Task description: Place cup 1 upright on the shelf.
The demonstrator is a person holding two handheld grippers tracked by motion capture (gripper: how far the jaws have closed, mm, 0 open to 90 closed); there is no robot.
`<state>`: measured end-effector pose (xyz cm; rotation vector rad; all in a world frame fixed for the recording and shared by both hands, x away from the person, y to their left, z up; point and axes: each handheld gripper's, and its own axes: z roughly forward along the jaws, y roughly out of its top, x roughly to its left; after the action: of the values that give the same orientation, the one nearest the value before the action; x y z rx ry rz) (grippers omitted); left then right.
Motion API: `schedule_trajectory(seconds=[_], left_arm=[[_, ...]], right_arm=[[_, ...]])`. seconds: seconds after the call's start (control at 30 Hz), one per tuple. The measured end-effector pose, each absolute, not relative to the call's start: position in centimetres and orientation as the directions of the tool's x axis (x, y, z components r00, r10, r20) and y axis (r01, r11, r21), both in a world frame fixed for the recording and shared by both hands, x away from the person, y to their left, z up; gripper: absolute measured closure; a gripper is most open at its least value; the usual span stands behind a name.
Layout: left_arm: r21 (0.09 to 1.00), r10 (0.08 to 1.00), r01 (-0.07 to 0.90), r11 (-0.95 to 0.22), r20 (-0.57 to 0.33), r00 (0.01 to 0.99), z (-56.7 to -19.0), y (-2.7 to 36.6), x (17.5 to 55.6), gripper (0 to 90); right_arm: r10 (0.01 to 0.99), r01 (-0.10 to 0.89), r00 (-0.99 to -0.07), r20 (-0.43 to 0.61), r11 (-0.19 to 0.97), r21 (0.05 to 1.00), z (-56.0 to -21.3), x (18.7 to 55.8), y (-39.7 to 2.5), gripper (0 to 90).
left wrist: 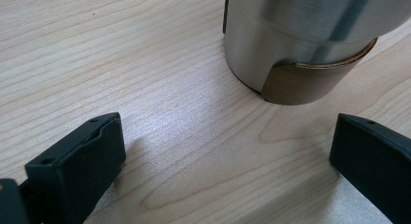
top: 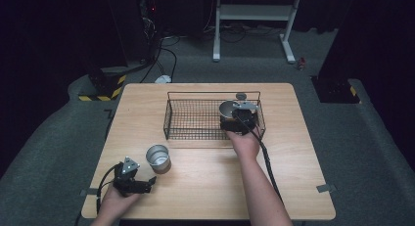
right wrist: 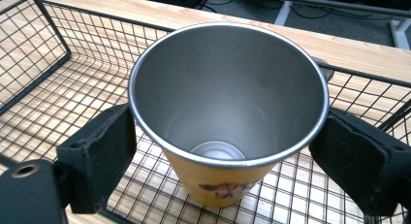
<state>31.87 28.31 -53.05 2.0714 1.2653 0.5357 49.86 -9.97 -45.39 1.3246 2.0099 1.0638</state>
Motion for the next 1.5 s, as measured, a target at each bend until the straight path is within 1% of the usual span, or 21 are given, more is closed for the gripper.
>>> schedule_trajectory(seconds=[0.83, 1.3, 1.5], left_arm=[[0.705, 0.891, 0.628, -0.329, 0.011, 0.454, -53.0, 28.3, 31.9, 0.0], [0.705, 0.893, 0.631, -0.322, 0.003, 0.451, -53.1, 28.2, 31.9, 0.0], [0.705, 0.891, 0.628, -0.329, 0.012, 0.454, -53.0, 28.3, 31.9, 0.0]], right_arm=[[0.898, 0.478, -0.439, 0.019, 0.216, 0.852, -44.7, 45.4, -11.8, 10.0], [0.884, 0.466, -0.468, 0.02, 0.227, 0.855, -45.9, 41.9, -12.6, 10.1], [0.883, 0.476, -0.47, 0.016, 0.239, 0.846, -46.7, 40.3, -13.1, 10.1]])
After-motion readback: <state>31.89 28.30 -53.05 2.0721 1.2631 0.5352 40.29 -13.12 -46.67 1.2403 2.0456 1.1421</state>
